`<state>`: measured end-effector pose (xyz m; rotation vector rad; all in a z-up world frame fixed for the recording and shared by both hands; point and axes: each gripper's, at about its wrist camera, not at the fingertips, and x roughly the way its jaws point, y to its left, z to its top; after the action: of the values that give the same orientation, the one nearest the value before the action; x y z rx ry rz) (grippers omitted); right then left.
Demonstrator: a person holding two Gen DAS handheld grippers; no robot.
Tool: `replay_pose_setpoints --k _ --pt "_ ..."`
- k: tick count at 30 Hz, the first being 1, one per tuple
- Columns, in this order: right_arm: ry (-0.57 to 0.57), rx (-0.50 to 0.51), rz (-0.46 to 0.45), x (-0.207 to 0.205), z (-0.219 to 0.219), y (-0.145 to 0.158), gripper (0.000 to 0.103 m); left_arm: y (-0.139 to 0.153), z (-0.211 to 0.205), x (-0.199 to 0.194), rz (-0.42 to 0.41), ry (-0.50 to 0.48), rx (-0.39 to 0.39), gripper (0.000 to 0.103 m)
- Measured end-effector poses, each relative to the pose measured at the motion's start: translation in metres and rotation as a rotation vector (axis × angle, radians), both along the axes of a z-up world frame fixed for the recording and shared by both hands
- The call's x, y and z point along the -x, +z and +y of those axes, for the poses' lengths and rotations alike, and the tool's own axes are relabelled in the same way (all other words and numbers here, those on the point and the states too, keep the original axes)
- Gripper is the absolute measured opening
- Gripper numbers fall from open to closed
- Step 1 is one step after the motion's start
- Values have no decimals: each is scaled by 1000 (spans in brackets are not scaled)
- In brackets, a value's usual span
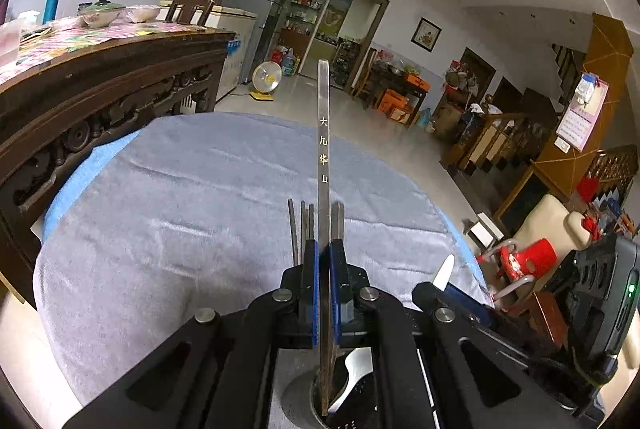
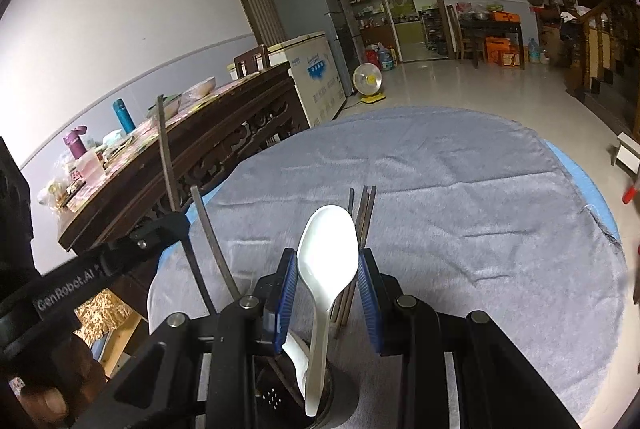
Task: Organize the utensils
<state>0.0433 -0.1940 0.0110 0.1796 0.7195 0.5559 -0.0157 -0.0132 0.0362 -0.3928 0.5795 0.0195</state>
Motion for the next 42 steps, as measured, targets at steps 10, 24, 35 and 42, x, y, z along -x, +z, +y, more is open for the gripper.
replay_pose_setpoints --k 10,24,35,42 --pt "30 18 8 5 3 -10 33 -12 -10 6 25 -20 -18 5" --pt "39 25 19 9 2 -14 33 -15 -22 17 36 -44 -41 5" --pt "25 18 18 12 -4 -14 33 -12 -20 33 -1 -29 -51 5" --pt "29 28 11 16 -4 -14 33 -17 -21 38 11 -43 -56 5"
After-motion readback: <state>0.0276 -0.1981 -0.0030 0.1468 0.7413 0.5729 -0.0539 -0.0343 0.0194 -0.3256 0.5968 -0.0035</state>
